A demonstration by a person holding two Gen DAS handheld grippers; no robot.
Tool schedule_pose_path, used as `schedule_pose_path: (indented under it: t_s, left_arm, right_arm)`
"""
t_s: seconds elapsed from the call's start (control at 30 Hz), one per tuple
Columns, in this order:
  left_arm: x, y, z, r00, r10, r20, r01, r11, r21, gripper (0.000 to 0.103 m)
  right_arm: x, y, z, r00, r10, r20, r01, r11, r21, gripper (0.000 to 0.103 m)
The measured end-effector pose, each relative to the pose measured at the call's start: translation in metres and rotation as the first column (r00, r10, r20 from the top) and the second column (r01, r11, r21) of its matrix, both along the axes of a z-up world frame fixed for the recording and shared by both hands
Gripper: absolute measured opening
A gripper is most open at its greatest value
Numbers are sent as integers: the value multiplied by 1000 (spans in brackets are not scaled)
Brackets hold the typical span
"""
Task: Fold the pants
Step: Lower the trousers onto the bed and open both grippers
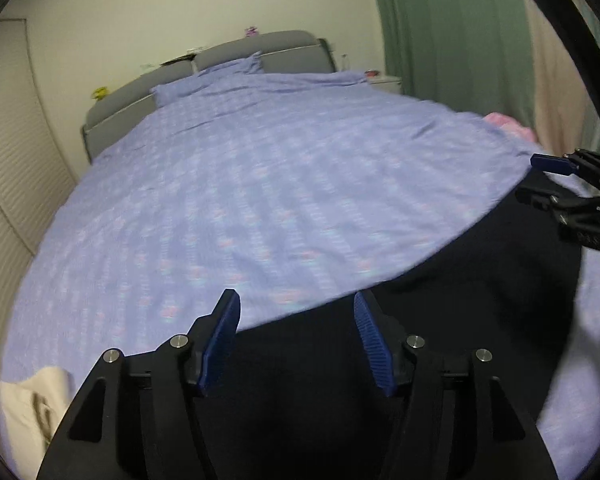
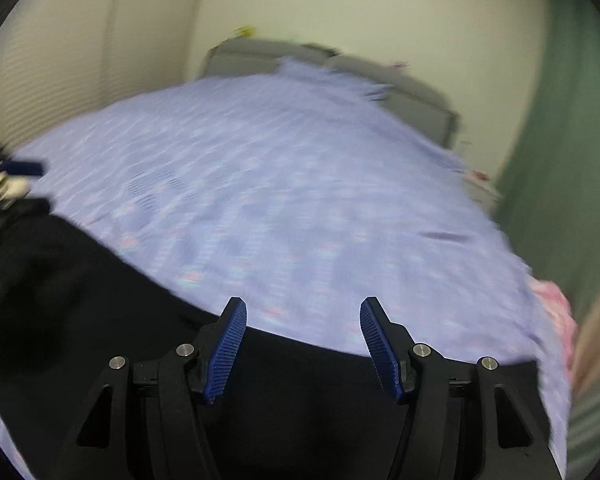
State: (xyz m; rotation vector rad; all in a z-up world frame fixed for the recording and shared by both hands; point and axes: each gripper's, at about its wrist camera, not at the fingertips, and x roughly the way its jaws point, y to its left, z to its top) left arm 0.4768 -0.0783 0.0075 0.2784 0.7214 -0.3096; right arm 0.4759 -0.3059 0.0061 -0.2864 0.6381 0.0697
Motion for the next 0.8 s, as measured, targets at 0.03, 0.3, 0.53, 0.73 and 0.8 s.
schedule_pose_path:
  t_s: [0.03,0.3,0.53,0.73,0.8]
  left_arm:
    - [-8,-20,0,1000,-18,-11,17,1000,-13,59]
    - [-37,-169,-20,983,-181,-29,181,983,-19,60]
    - [-44,-237,-59,995,-75,-68,74,997,-29,65]
    - [-63,-287,-91,993,-52,-104,51,999,-11,65]
    - [-65,-298,-95,995,-56,-86,57,998,4,67]
  right_arm:
    - [-9,-24,2,999,-40,7,40,999,3,60]
    - [-60,-190,-14,957,-289,-35,291,953,79,60]
    - [-93,-304,-53,886,-460,-56,460,859,224,60]
    - [-100,-365,-92,861,-494,-123,502,782,369,60]
    - [-96,-374,-101,858,-494,-142,506,761,407,60]
